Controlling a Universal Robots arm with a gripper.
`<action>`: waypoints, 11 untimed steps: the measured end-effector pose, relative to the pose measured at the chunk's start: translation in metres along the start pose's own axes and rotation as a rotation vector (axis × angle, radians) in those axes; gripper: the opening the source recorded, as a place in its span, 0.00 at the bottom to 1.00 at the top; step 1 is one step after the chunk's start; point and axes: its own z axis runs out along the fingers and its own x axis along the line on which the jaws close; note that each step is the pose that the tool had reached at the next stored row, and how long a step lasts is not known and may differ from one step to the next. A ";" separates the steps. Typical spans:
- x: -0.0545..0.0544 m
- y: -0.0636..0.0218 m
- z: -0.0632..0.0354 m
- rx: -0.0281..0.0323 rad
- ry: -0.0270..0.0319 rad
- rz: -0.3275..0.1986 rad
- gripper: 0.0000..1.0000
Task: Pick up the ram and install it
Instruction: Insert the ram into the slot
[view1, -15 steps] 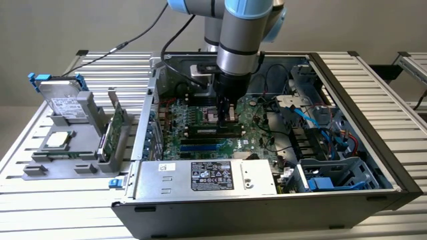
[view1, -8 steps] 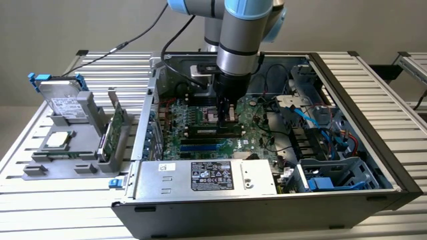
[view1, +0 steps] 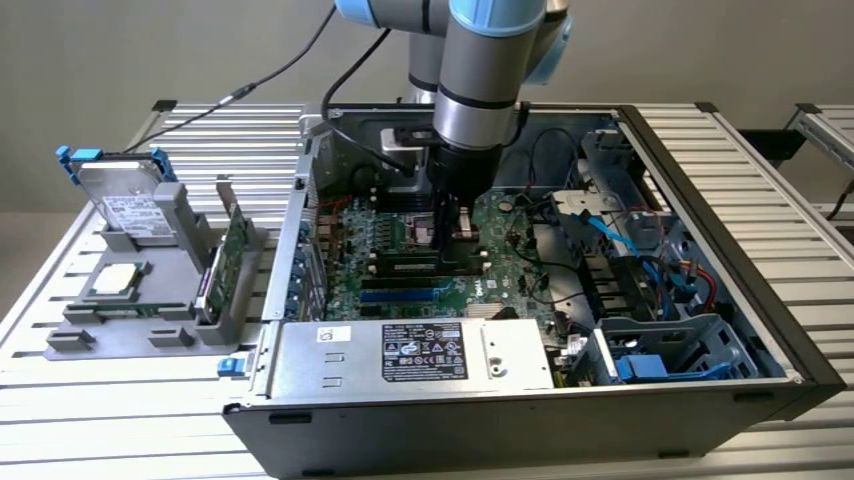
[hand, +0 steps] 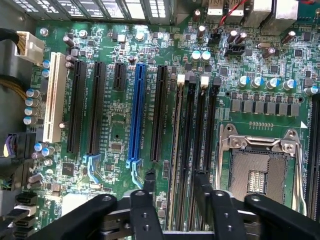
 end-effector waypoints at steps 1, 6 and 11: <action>0.000 0.0002 -0.0018 0.0000 0.0001 0.000 0.45; 0.001 0.0023 -0.0117 0.0000 0.0000 0.000 0.52; 0.001 0.0062 -0.0198 -0.0001 0.0001 0.000 0.52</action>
